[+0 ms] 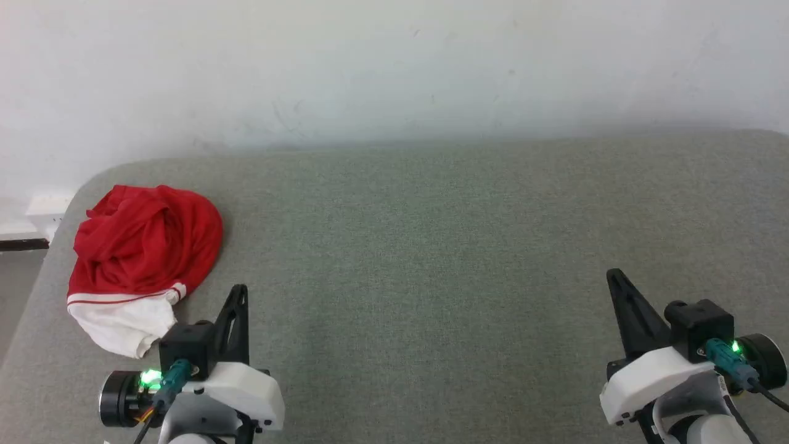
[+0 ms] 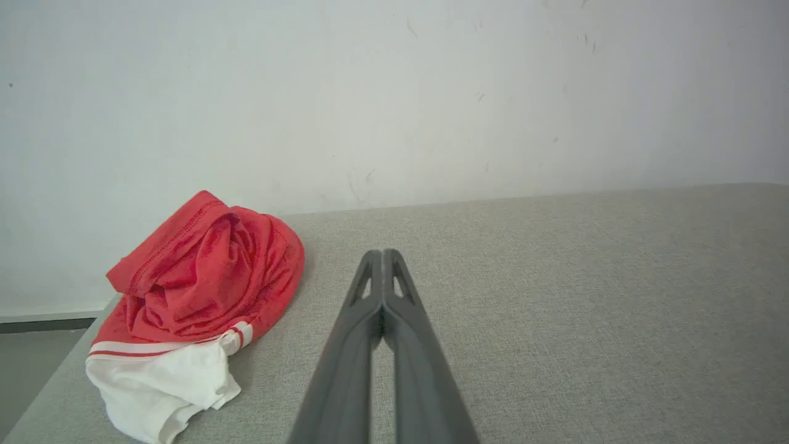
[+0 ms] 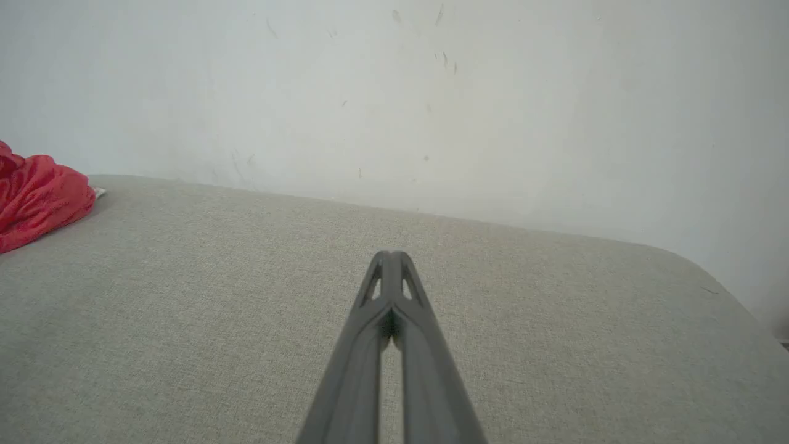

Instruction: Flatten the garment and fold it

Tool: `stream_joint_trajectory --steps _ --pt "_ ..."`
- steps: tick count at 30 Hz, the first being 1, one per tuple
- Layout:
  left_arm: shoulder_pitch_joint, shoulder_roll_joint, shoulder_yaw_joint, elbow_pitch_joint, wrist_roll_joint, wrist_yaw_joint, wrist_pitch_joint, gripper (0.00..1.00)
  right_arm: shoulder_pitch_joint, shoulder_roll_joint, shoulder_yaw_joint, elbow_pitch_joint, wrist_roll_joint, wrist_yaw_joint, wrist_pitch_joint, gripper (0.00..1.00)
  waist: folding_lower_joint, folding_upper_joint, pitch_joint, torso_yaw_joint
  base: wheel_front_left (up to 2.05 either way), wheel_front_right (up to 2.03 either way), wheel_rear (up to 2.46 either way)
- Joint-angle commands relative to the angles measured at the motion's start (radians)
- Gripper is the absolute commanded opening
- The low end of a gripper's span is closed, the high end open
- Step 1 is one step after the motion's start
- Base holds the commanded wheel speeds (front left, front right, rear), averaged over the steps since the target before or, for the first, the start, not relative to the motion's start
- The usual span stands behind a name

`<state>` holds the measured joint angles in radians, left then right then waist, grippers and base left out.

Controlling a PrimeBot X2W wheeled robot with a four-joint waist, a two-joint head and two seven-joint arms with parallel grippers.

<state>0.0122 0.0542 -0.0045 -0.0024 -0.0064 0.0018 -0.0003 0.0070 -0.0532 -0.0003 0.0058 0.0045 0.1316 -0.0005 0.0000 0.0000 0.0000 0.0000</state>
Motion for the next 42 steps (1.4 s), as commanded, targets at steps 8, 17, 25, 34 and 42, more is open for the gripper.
stream_joint_trajectory --steps 8,17,25,34,42 --pt "-0.012 -0.004 0.005 0.002 0.006 -0.002 0.000 0.00 -0.007 0.003 0.000 -0.006 -0.005 -0.001 0.000 0.00 0.0000 0.0000 0.000 0.000 0.00 0.00 0.00" --pt "-0.012 -0.004 0.005 0.002 0.006 -0.002 0.000 0.00 -0.007 0.003 0.000 -0.006 -0.005 -0.001 0.000 0.00 0.0000 0.0000 0.000 0.000 0.00 0.00 0.00" --pt "0.001 0.000 -0.001 0.000 0.000 0.000 -0.001 1.00 0.000 0.000 0.000 0.002 0.001 0.000 -0.001 1.00 0.0000 0.0000 0.000 0.000 0.00 0.00 0.00" --pt "0.006 0.000 -0.007 -0.007 -0.003 -0.004 -0.015 1.00 0.003 0.000 -0.012 0.004 0.014 0.000 -0.015 1.00 0.0000 0.0000 0.001 0.001 0.00 0.00 0.00" --pt "0.012 0.000 -0.011 -0.014 -0.007 -0.008 -0.029 1.00 0.005 0.000 -0.021 0.006 0.024 0.000 -0.029 1.00 0.0000 0.0000 0.001 0.001 0.00 0.00 0.00"
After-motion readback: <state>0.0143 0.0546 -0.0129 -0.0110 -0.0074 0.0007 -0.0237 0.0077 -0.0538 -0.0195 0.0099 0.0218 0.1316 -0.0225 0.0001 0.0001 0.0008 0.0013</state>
